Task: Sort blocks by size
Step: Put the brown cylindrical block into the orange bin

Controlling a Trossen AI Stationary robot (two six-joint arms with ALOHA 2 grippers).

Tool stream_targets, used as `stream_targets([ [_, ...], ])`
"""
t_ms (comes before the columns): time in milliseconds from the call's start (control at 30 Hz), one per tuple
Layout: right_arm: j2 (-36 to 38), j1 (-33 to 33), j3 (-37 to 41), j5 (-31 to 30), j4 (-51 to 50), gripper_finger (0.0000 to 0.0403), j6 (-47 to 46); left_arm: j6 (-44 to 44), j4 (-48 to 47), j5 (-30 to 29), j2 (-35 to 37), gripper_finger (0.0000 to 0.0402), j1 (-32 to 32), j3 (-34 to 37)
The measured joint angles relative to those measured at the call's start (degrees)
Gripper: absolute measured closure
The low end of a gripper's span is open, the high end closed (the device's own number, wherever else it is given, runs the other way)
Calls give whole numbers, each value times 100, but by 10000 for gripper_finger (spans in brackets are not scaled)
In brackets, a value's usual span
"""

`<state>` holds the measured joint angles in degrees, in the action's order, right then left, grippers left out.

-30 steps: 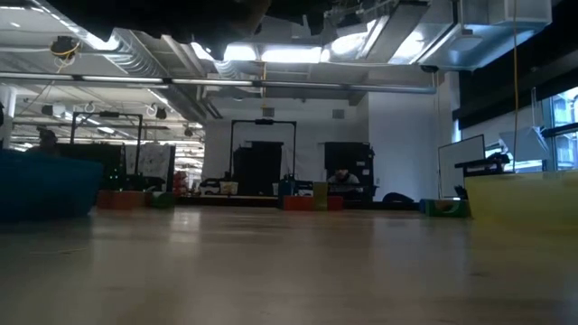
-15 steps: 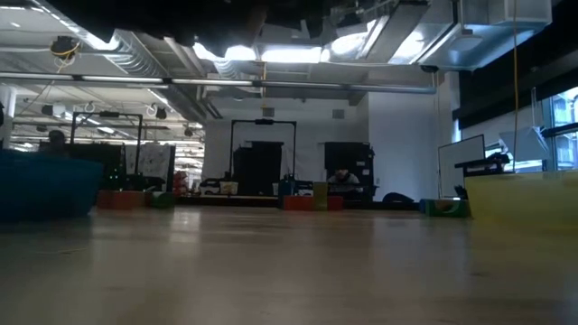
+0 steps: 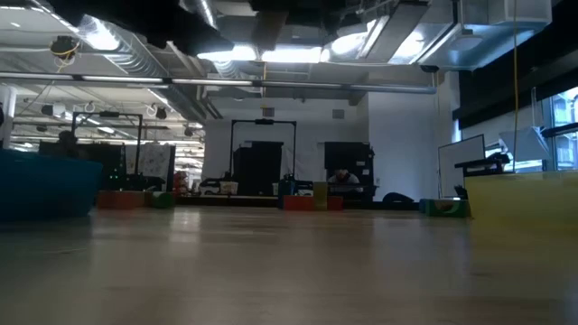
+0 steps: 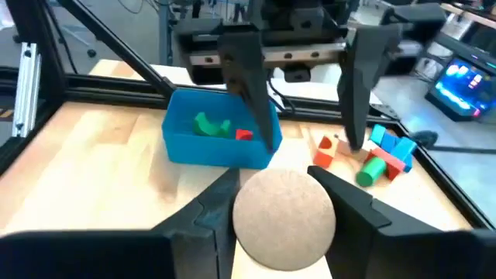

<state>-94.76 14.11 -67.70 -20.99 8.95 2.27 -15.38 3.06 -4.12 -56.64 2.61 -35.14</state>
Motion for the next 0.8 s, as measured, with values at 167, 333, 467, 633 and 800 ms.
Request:
stream_targets([
  [167, 427, 134, 0, -203, -946, 264, -511, 37, -458, -448, 307, 169, -4, 2],
  [333, 885, 133, -9, -162, -2067, 251, -1691, 63, -589, -509, 379, 169, -4, 2],
  [467, 1135, 131, -9, 74, -3131, 258, -2615, 74, -595, -509, 376, 169, -4, 2],
  [633, 1299, 131, -9, 852, -4187, 263, -3870, 111, -597, -512, 372, 169, -2, 4],
  [800, 1299, 135, -7, 1833, -4724, 249, -5011, 114, -679, -512, 372, 169, -2, 4],
])
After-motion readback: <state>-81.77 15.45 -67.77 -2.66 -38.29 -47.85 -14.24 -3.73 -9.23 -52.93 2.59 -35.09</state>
